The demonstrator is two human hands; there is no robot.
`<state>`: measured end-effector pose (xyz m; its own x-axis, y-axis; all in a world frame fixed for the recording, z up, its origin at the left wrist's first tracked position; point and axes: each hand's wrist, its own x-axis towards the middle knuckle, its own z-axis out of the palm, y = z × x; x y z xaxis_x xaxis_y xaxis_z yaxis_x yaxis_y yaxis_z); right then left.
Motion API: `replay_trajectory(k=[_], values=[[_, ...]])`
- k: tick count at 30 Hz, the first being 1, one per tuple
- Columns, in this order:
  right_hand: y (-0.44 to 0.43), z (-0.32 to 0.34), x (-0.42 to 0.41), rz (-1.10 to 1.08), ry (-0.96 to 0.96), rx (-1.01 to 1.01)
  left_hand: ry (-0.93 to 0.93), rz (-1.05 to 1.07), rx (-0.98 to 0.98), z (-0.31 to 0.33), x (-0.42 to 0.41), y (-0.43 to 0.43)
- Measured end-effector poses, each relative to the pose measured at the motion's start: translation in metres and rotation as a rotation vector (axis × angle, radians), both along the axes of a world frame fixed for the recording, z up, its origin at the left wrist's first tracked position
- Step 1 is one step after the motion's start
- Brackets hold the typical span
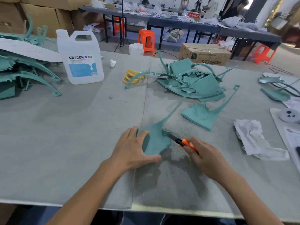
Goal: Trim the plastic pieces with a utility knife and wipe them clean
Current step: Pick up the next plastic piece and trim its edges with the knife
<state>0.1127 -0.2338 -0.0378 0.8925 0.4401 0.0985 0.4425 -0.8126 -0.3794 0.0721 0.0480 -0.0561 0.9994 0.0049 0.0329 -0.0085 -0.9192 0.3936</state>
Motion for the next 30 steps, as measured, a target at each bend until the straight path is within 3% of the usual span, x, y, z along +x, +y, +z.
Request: replay_trajectory(k=[8, 30], values=[[-0.012, -0.003, 0.012, -0.008, 0.02, 0.091, -0.042, -0.037, 0.058, -0.014, 0.012, -0.025], [-0.034, 0.0, 0.016, 0.107, 0.005, -0.036, -0.049, -0.074, 0.007, -0.014, 0.009, -0.019]])
